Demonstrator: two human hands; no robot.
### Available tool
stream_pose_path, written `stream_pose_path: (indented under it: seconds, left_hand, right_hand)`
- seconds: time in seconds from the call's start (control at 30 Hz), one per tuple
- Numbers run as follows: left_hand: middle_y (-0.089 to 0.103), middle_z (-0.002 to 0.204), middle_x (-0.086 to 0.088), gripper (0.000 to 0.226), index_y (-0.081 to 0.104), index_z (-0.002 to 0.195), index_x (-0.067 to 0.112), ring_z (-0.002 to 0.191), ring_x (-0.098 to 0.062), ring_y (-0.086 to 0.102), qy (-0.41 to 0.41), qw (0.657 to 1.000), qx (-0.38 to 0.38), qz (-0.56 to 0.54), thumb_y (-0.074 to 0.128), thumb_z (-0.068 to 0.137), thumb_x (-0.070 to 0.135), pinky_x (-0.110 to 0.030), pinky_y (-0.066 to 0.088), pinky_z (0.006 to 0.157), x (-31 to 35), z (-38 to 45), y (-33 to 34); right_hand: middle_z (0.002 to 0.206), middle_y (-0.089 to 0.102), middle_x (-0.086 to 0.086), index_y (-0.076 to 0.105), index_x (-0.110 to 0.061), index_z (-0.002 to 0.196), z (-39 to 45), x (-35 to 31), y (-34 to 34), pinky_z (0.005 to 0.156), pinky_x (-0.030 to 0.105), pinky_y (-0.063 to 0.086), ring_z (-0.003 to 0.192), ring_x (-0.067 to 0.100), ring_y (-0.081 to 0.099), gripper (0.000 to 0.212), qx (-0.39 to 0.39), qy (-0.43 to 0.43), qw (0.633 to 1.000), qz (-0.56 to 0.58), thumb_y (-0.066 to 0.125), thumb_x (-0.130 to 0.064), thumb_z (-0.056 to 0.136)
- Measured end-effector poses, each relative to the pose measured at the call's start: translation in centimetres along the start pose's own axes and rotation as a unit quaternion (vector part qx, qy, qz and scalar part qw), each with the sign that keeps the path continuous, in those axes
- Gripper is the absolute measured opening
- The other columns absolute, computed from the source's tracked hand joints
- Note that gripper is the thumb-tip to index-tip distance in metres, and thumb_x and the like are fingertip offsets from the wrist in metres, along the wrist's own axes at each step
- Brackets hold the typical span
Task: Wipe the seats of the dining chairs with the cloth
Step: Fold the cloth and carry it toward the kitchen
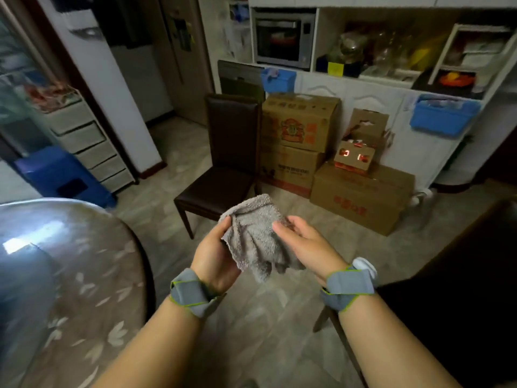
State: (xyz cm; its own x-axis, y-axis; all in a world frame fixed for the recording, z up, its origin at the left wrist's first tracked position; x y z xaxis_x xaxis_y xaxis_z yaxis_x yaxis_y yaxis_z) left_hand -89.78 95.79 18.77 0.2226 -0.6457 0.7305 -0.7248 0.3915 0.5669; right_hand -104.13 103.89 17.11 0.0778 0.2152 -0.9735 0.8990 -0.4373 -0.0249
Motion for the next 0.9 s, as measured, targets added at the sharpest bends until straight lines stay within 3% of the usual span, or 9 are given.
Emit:
stream_pose_path:
  seconds: [0.1, 0.27, 0.37, 0.43, 0.53, 0.6, 0.73, 0.83, 0.9]
  left_hand:
    - [0.07, 0.106, -0.016, 0.037, 0.064, 0.11, 0.003, 0.093, -0.025, 0.069, 0.04, 0.998, 0.047, 0.002, 0.039, 0.099, 0.028, -0.038, 0.05, 0.082, 4.2, 6.6, -4.1]
    - [0.063, 0.075, -0.005, 0.007, 0.057, 0.096, 0.012, 0.062, -0.015, 0.058, 0.077, 0.977, 0.16, 0.116, 0.06, 0.09, 0.009, -0.027, 0.047, 0.056, 11.9, 16.8, -12.3]
    - [0.061, 0.093, -0.006, 0.027, 0.055, 0.1, 0.015, 0.084, -0.02, 0.057, 0.171, 0.928, 0.252, 0.215, 0.059, 0.086, -0.007, -0.03, 0.047, 0.072, 17.0, 21.2, -15.2]
    - [0.06, 0.098, -0.004, 0.035, 0.056, 0.095, 0.021, 0.092, -0.014, 0.058, 0.264, 0.879, 0.253, 0.307, 0.056, 0.084, -0.012, -0.025, 0.047, 0.084, 19.6, 22.4, -14.2]
    - [0.061, 0.11, -0.002, 0.022, 0.058, 0.108, 0.019, 0.104, -0.005, 0.058, 0.325, 0.876, 0.125, 0.333, 0.06, 0.089, 0.009, -0.024, 0.045, 0.094, 24.6, 26.8, -13.9]
    - [0.05, 0.129, 0.004, 0.05, 0.047, 0.131, 0.025, 0.122, -0.004, 0.047, 0.279, 0.865, 0.073, 0.411, 0.058, 0.085, 0.043, -0.026, 0.038, 0.105, 25.8, 28.7, -13.4]
    - [0.025, 0.148, 0.012, 0.09, 0.016, 0.149, 0.029, 0.136, 0.007, 0.024, 0.288, 0.849, 0.157, 0.415, 0.054, 0.074, 0.062, -0.013, 0.022, 0.111, 31.5, 35.1, -17.4]
    - [0.027, 0.15, 0.008, 0.101, 0.01, 0.149, 0.032, 0.138, -0.001, 0.026, 0.292, 0.836, 0.226, 0.406, 0.066, 0.069, 0.06, -0.024, 0.025, 0.114, 37.2, 38.8, -21.9]
    - [0.036, 0.146, 0.007, 0.097, 0.015, 0.146, 0.037, 0.134, -0.004, 0.038, 0.288, 0.846, 0.244, 0.376, 0.074, 0.071, 0.051, -0.031, 0.034, 0.112, 41.2, 40.9, -24.7]
  right_hand:
    - [0.097, 0.071, 0.014, 0.067, -0.008, 0.095, 8.1, -1.1, 2.4, 0.077, 0.035, 0.05, 0.086, 0.022, 0.064, 0.016, 0.015, 0.002, 0.999, 0.044, 0.069, -0.022, 0.086]
    - [0.092, 0.066, 0.019, 0.063, 0.002, 0.096, 19.7, -4.7, 6.0, 0.077, 0.04, 0.05, 0.083, 0.027, 0.062, 0.016, 0.013, 0.011, 0.997, 0.075, 0.066, -0.011, 0.088]
    - [0.083, 0.065, 0.012, 0.063, -0.008, 0.087, 27.1, -8.0, 9.6, 0.07, 0.038, 0.05, 0.078, 0.025, 0.062, 0.007, -0.013, -0.006, 1.0, 0.023, 0.064, -0.014, 0.09]
    - [0.083, 0.066, 0.012, 0.064, -0.009, 0.086, 30.3, -9.6, 10.8, 0.072, 0.041, 0.051, 0.079, 0.026, 0.063, 0.008, -0.015, -0.025, 1.0, -0.009, 0.063, -0.016, 0.091]
    - [0.086, 0.068, 0.014, 0.066, -0.014, 0.088, 38.4, -12.6, 16.1, 0.079, 0.048, 0.053, 0.082, 0.029, 0.065, 0.009, -0.05, -0.043, 0.997, -0.029, 0.064, -0.023, 0.089]
    - [0.088, 0.067, 0.015, 0.065, -0.013, 0.091, 40.7, -13.6, 18.2, 0.081, 0.047, 0.052, 0.083, 0.028, 0.064, 0.01, -0.072, -0.042, 0.996, -0.017, 0.061, -0.022, 0.09]
    - [0.094, 0.061, 0.02, 0.058, -0.004, 0.101, 49.8, -15.6, 24.8, 0.077, 0.036, 0.051, 0.089, 0.027, 0.061, 0.011, -0.196, 0.0, 0.974, 0.116, 0.048, -0.007, 0.096]
    - [0.101, 0.064, 0.019, 0.054, -0.001, 0.111, 56.8, -17.2, 30.0, 0.075, 0.03, 0.057, 0.091, 0.025, 0.064, 0.022, -0.318, 0.019, 0.933, 0.169, 0.041, 0.005, 0.095]
    - [0.112, 0.063, 0.019, 0.049, 0.0, 0.12, 61.5, -18.7, 33.6, 0.085, 0.033, 0.055, 0.101, 0.026, 0.063, 0.032, -0.376, 0.023, 0.913, 0.158, 0.039, 0.012, 0.093]
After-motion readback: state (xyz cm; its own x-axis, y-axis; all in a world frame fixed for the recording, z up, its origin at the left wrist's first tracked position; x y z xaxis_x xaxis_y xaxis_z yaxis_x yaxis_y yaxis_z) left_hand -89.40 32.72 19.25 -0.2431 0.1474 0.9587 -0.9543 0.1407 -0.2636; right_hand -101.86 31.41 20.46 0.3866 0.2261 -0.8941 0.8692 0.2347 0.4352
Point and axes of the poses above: each hand's wrist, its own z-axis towards the middle knuckle, its own y-axis out of the palm, x = y × z, the point moved 2 cm from there along z, towards the middle knuckle
